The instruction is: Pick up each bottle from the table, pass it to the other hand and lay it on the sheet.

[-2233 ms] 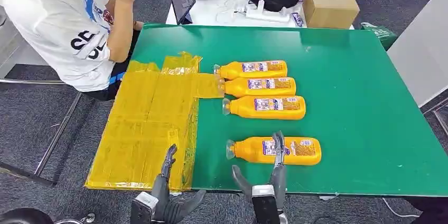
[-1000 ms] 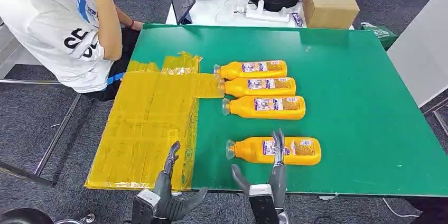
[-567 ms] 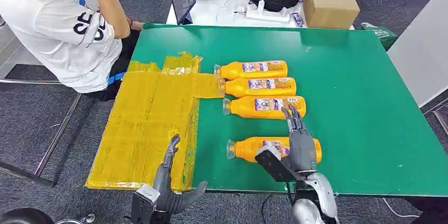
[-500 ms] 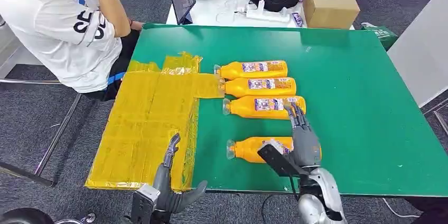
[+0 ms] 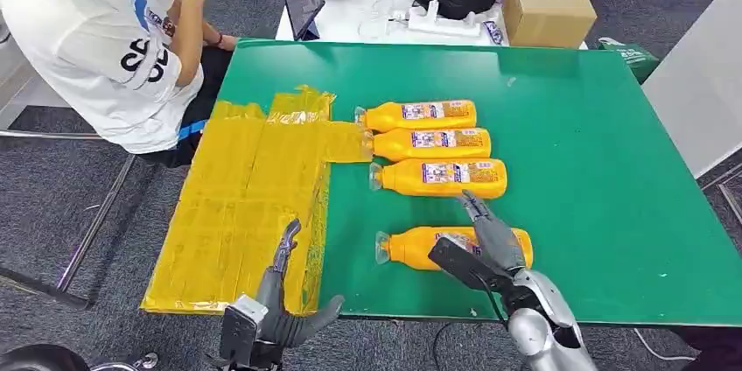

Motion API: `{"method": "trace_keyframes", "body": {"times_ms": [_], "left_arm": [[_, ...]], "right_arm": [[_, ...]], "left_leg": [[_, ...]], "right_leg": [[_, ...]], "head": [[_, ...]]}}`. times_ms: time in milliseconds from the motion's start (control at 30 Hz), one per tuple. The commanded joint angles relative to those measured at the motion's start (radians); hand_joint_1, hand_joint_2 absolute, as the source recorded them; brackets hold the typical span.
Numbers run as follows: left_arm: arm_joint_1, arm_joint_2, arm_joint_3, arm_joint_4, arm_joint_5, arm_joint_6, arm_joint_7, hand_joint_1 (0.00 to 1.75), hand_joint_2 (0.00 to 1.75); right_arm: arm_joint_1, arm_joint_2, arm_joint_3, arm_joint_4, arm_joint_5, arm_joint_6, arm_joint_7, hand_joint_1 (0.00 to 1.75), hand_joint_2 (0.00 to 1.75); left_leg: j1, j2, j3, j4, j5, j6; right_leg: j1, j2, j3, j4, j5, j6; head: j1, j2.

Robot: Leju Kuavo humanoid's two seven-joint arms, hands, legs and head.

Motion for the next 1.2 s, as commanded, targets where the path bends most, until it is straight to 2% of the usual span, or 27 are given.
{"method": "trace_keyframes", "body": {"times_ms": [33,267,433,733,1200], "left_arm": [[-0.064,-0.026,0.020,0.138,0.007,-0.010,-0.006,0.00,1.75],[-0.063,-0.027,0.020,0.157,0.015,-0.006,-0.009,0.00,1.75],[-0.063,-0.027,0.020,0.157,0.015,-0.006,-0.009,0.00,1.75],[-0.071,-0.028,0.033,0.177,0.021,-0.007,-0.010,0.00,1.75],[-0.072,-0.029,0.032,0.179,0.022,-0.008,-0.010,0.00,1.75]], "right_arm": [[-0.102,-0.079,0.140,0.170,-0.039,0.053,-0.025,0.00,1.75],[-0.140,-0.098,0.168,0.197,-0.030,0.054,0.008,0.00,1.75],[-0.140,-0.098,0.168,0.197,-0.030,0.054,0.008,0.00,1.75],[-0.178,-0.241,0.235,0.156,-0.033,0.130,0.082,0.00,1.75],[-0.180,-0.246,0.248,0.154,-0.036,0.139,0.084,0.00,1.75]], "left_leg": [[0.000,0.002,0.003,-0.001,0.000,0.000],[0.001,0.004,0.007,-0.001,-0.002,-0.001],[0.000,0.001,0.003,-0.001,-0.001,0.000],[0.000,0.001,0.004,0.000,-0.001,0.000],[0.000,0.001,0.005,0.000,-0.001,0.000]], "right_leg": [[0.000,0.001,0.003,-0.001,0.000,-0.001],[0.002,0.002,0.007,-0.002,-0.001,-0.002],[0.000,0.001,0.003,-0.001,0.000,-0.001],[0.001,-0.001,0.005,-0.001,-0.001,-0.001],[0.000,0.000,0.005,-0.001,0.000,-0.001]], "head": [[0.000,0.000],[0.000,0.000],[0.000,0.000],[0.000,0.000],[0.000,0.000]]}}
